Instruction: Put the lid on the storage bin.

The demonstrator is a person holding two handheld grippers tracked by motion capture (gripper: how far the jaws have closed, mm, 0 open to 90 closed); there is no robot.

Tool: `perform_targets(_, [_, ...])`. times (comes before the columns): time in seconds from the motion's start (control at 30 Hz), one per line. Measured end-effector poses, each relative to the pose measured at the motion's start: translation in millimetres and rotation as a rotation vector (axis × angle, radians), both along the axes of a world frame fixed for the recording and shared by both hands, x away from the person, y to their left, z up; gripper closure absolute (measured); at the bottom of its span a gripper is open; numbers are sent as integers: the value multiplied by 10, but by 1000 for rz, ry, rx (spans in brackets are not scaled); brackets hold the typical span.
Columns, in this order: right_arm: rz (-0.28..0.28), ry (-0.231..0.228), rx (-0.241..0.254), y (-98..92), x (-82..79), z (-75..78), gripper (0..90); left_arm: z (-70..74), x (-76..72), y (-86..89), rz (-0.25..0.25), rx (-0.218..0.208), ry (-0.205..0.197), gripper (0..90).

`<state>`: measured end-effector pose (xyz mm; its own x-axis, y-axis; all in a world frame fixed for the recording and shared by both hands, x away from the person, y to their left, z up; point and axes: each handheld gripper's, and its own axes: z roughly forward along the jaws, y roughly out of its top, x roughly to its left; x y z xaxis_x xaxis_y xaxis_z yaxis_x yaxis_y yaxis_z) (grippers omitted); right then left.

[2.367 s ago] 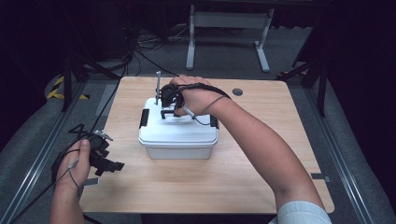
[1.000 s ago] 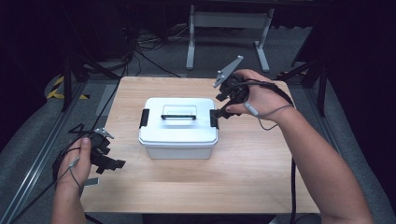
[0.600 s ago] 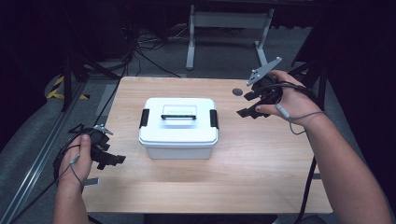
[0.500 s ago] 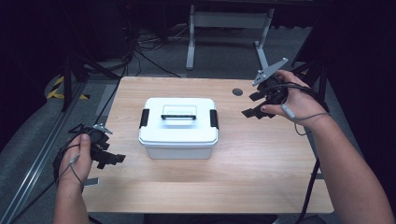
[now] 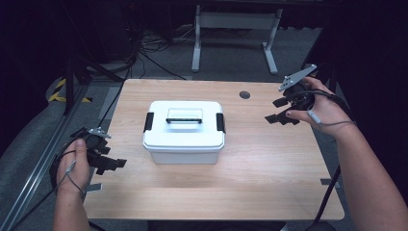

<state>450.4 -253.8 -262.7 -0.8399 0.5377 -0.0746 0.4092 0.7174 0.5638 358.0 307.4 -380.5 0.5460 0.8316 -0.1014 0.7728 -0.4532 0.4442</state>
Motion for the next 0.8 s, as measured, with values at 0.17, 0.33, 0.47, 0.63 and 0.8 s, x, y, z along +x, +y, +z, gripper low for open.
perform_targets(0.17, [-48, 13, -18, -139, -37, -206, 314, 2, 18, -25, -18, 1, -15, 192])
perform_targets(0.33, [-90, 26, 9, -299, -100, -451, 314, -7, 30, -37, -20, 6, -9, 185])
perform_targets(0.47, [-115, 24, 37, -407, -158, -647, 319, -17, 41, -67, -36, 13, -1, 185])
perform_targets(0.63, [-108, 41, 150, -482, -213, -992, 356, -24, 50, -94, -40, 21, -1, 185])
perform_targets(0.8, [-105, 101, 101, -474, -207, -1246, 371, -32, 54, -116, -44, 25, 3, 185])
